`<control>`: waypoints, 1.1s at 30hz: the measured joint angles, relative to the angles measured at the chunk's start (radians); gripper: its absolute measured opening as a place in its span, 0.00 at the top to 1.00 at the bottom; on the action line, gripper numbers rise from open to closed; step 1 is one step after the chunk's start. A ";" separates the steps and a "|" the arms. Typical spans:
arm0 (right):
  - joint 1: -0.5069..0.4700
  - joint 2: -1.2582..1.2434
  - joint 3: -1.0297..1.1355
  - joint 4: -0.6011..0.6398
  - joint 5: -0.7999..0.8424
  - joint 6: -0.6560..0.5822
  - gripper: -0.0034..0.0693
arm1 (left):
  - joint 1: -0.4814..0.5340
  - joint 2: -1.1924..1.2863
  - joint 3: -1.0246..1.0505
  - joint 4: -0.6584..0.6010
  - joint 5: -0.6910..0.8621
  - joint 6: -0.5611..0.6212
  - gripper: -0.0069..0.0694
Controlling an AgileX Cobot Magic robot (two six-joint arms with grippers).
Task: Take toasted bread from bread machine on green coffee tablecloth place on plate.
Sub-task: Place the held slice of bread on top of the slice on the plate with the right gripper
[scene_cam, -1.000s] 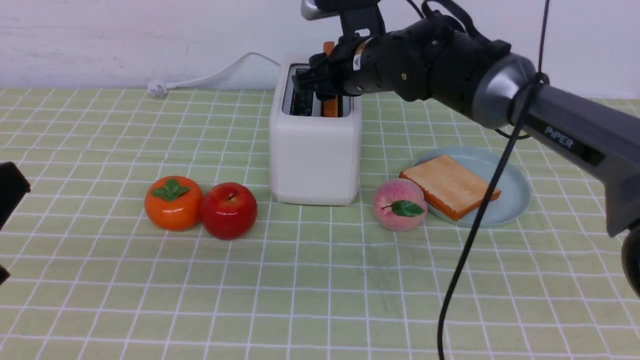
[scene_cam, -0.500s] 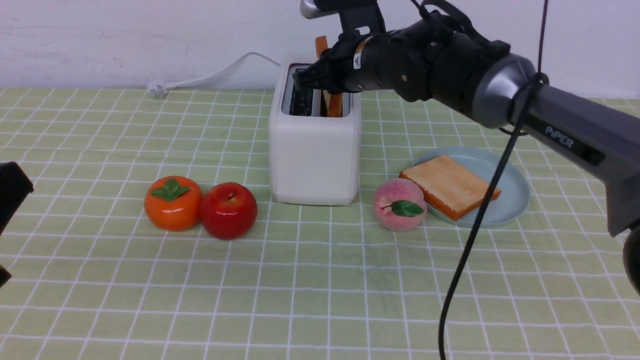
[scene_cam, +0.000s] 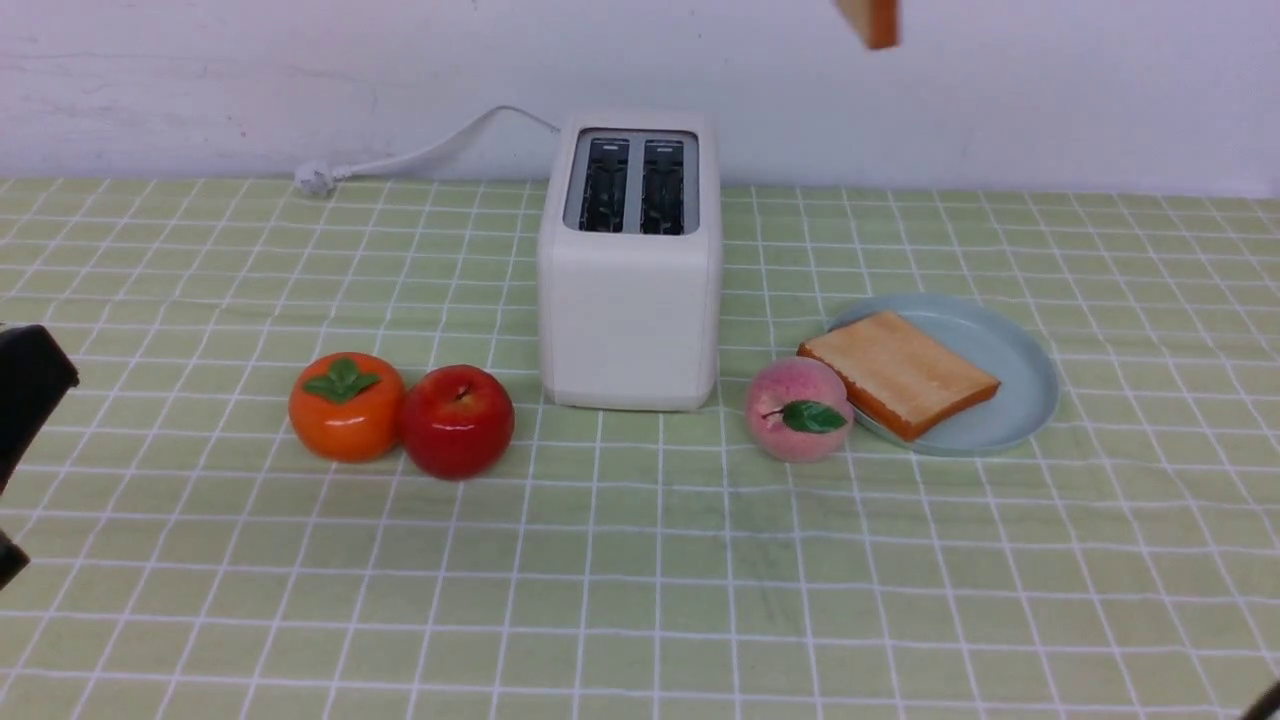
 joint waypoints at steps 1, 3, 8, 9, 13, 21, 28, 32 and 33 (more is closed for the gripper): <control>-0.013 -0.005 0.000 -0.019 0.059 -0.005 0.78 | 0.000 0.000 0.000 0.000 -0.022 0.000 0.93; -0.040 -0.007 0.010 -0.034 0.123 -0.010 0.78 | 0.000 0.000 0.000 0.000 -0.051 0.003 0.93; -0.166 -0.006 0.152 0.014 0.173 -0.013 0.79 | 0.000 0.000 0.011 0.006 -0.126 0.024 0.93; -0.188 -0.005 0.176 0.034 0.163 -0.013 0.79 | 0.000 0.000 0.015 0.007 -0.130 0.025 0.93; -0.279 0.036 0.353 0.154 -0.024 -0.022 0.79 | 0.000 0.000 0.046 0.024 -0.147 0.025 0.93; -0.315 0.228 0.425 0.138 -0.227 -0.027 0.79 | 0.000 0.000 0.051 0.076 -0.150 0.025 0.93; -0.315 0.284 0.426 0.010 -0.292 -0.002 0.79 | 0.000 0.000 0.051 0.084 -0.150 0.025 0.93; -0.315 0.292 0.426 -0.032 -0.300 0.064 0.79 | 0.000 0.000 0.051 0.086 -0.151 0.025 0.93; -0.315 0.292 0.426 -0.032 -0.300 0.066 0.79 | 0.000 0.000 0.051 0.086 -0.151 0.025 0.93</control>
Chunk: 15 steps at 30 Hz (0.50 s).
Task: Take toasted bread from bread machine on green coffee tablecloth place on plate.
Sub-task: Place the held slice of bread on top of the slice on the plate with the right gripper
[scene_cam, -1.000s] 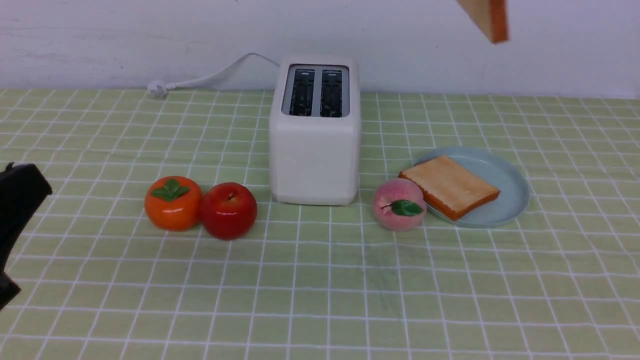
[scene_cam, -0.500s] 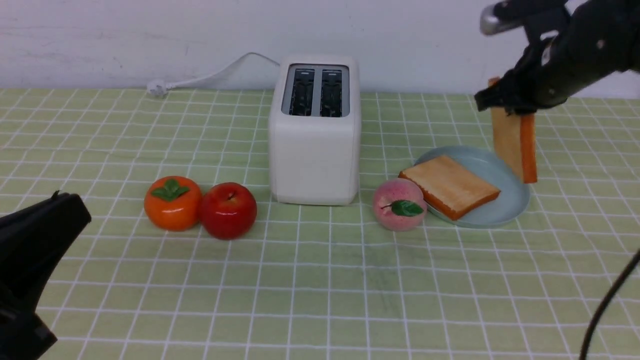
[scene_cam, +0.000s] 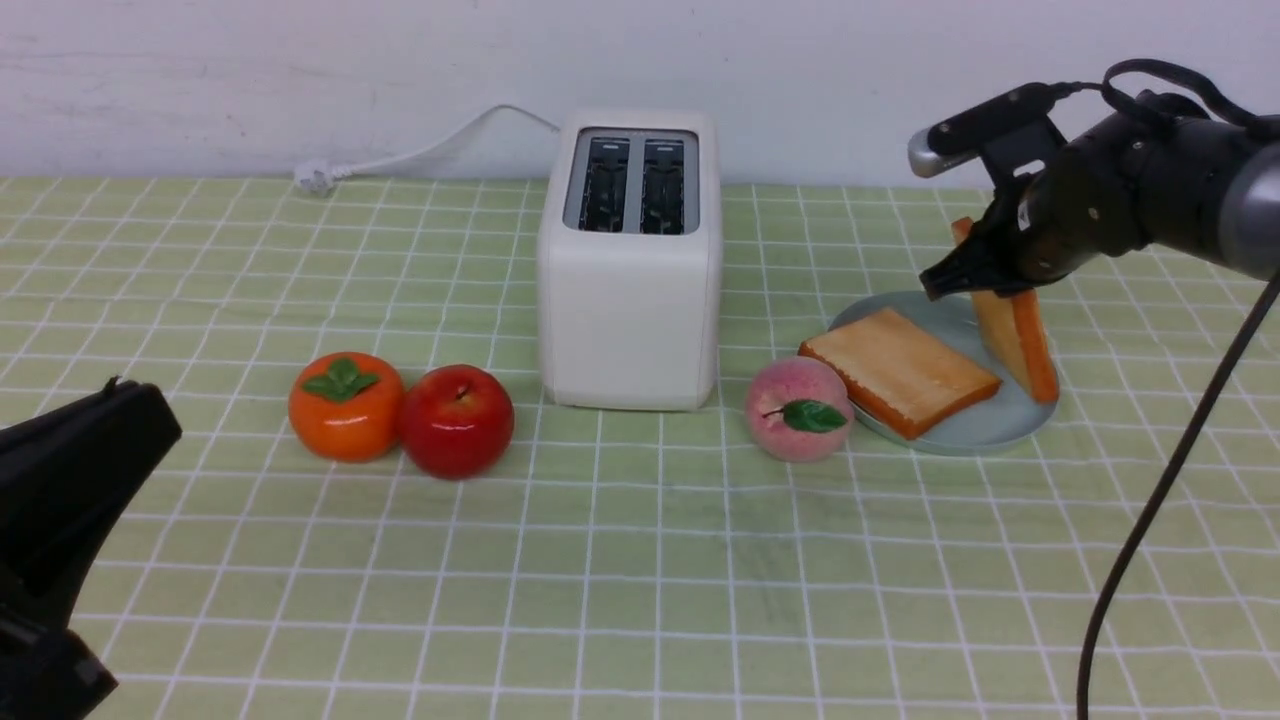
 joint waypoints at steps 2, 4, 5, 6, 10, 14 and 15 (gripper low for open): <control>0.000 0.001 0.000 0.002 0.000 0.030 0.78 | 0.000 0.000 0.000 0.001 0.000 0.000 0.93; 0.000 0.001 0.000 0.007 0.006 0.039 0.75 | 0.000 0.000 0.000 0.000 0.000 0.000 0.93; 0.001 0.001 0.000 0.009 0.010 0.043 0.73 | 0.000 0.000 0.000 0.000 0.000 0.000 0.93; 0.003 0.001 0.000 0.012 0.015 0.045 0.71 | 0.000 0.000 0.000 0.000 0.000 0.000 0.93; 0.023 0.001 0.000 0.023 0.029 0.046 0.58 | 0.000 0.000 0.000 0.000 0.000 0.000 0.93; 0.052 0.000 0.000 0.026 0.029 0.046 0.47 | 0.000 0.000 0.000 0.000 -0.001 0.000 0.93; 0.066 0.000 0.000 0.026 0.029 0.047 0.43 | 0.000 0.000 0.000 0.000 -0.002 0.000 0.93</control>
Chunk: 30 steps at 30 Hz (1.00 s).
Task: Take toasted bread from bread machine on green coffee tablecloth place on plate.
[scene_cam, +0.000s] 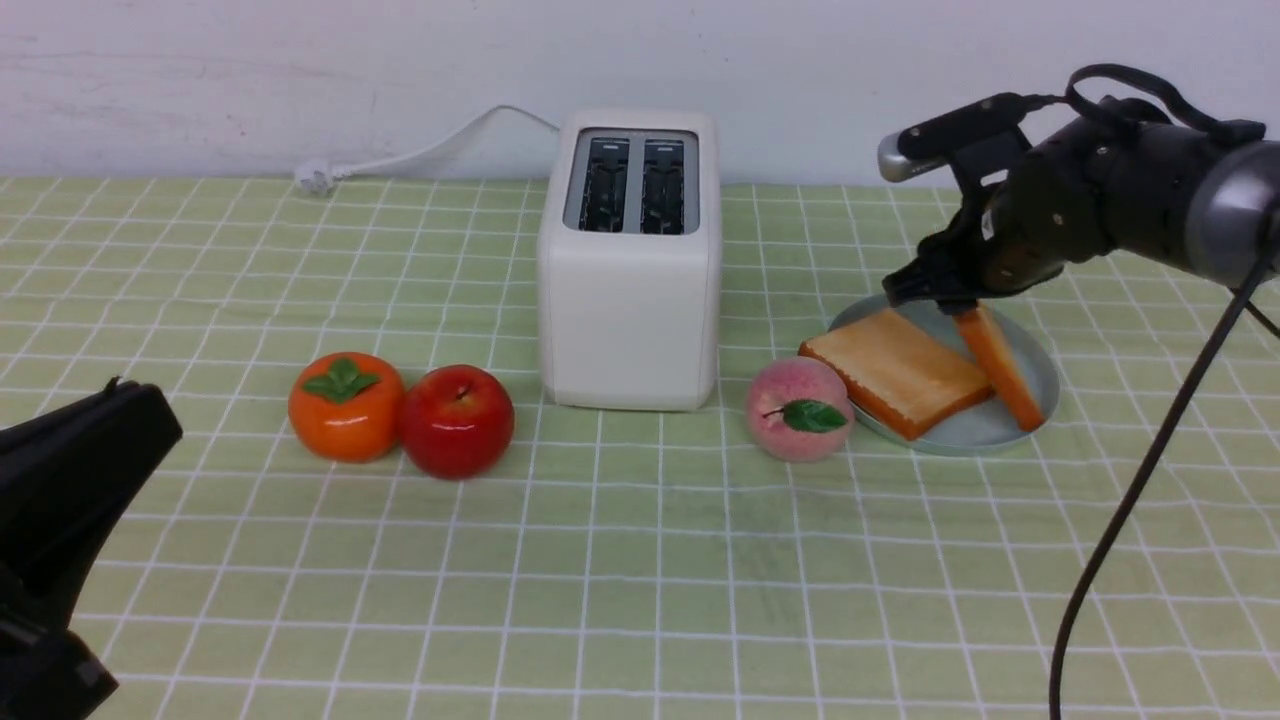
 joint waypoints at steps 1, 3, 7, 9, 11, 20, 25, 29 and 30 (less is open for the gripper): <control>0.009 0.000 0.000 0.001 0.000 0.001 0.40 | 0.000 0.000 0.000 0.000 0.000 0.000 0.93; 0.023 -0.004 0.000 0.002 0.000 0.012 0.35 | 0.000 0.000 0.000 0.000 0.000 0.000 0.93; 0.033 -0.031 0.000 0.004 0.024 0.043 0.30 | 0.000 0.000 0.000 0.000 -0.001 0.000 0.93; 0.042 -0.078 0.000 0.004 0.059 0.047 0.30 | 0.000 0.000 0.000 0.001 -0.001 0.000 0.93; 0.051 -0.134 0.000 0.015 0.108 0.047 0.34 | 0.000 0.000 0.000 0.001 0.006 0.000 0.93; 0.064 -0.495 0.000 0.111 0.414 0.020 0.91 | 0.000 -0.001 0.000 -0.013 0.019 -0.002 0.93; 0.064 -0.655 0.001 0.235 0.603 -0.084 0.98 | 0.000 -0.001 0.000 -0.063 -0.024 -0.003 0.93; 0.064 -0.807 0.079 0.340 0.695 -0.125 0.98 | 0.000 -0.037 0.000 -0.092 -0.044 -0.003 0.93; 0.064 -0.851 0.116 0.354 0.702 -0.128 0.98 | 0.000 -0.057 0.000 -0.093 -0.055 -0.003 0.93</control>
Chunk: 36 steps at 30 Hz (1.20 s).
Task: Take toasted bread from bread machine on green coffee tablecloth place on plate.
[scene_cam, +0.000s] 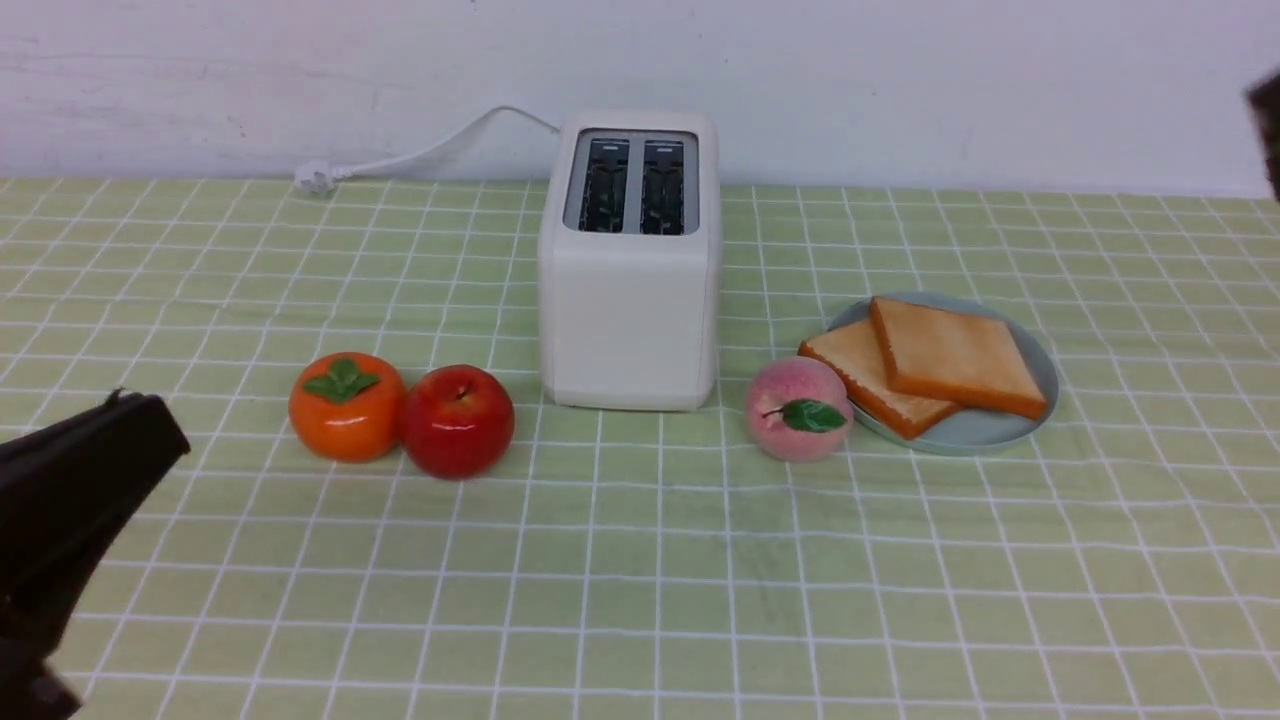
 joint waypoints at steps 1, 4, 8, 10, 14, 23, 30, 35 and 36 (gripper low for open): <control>0.000 -0.047 0.043 0.010 0.002 0.000 0.98 | 0.000 -0.022 0.000 0.000 -0.011 0.000 0.93; 0.000 -0.197 0.190 0.022 0.006 0.005 0.98 | 0.000 -0.084 0.008 -0.001 -0.027 0.000 0.93; 0.000 -0.360 0.353 0.041 0.001 0.018 0.97 | 0.000 -0.140 0.058 -0.001 -0.028 0.000 0.93; 0.000 -0.505 0.492 0.072 -0.016 0.028 0.97 | 0.000 -0.167 0.115 -0.001 -0.027 0.000 0.93; 0.000 -0.684 0.668 0.088 -0.082 0.076 0.97 | 0.000 -0.172 0.195 0.001 -0.024 0.000 0.93; 0.000 -0.865 0.926 0.078 -0.347 0.155 0.95 | 0.000 -0.172 0.302 0.002 -0.024 0.000 0.93; 0.000 -0.866 1.005 0.068 -0.395 0.155 0.95 | 0.000 -0.172 0.319 0.003 -0.021 0.000 0.93; 0.000 -0.866 1.018 0.067 -0.393 0.155 0.94 | 0.000 -0.172 0.319 0.003 -0.021 0.000 0.92; 0.000 -0.869 1.021 0.054 -0.393 0.155 0.94 | 0.000 -0.172 0.319 0.003 -0.020 0.000 0.92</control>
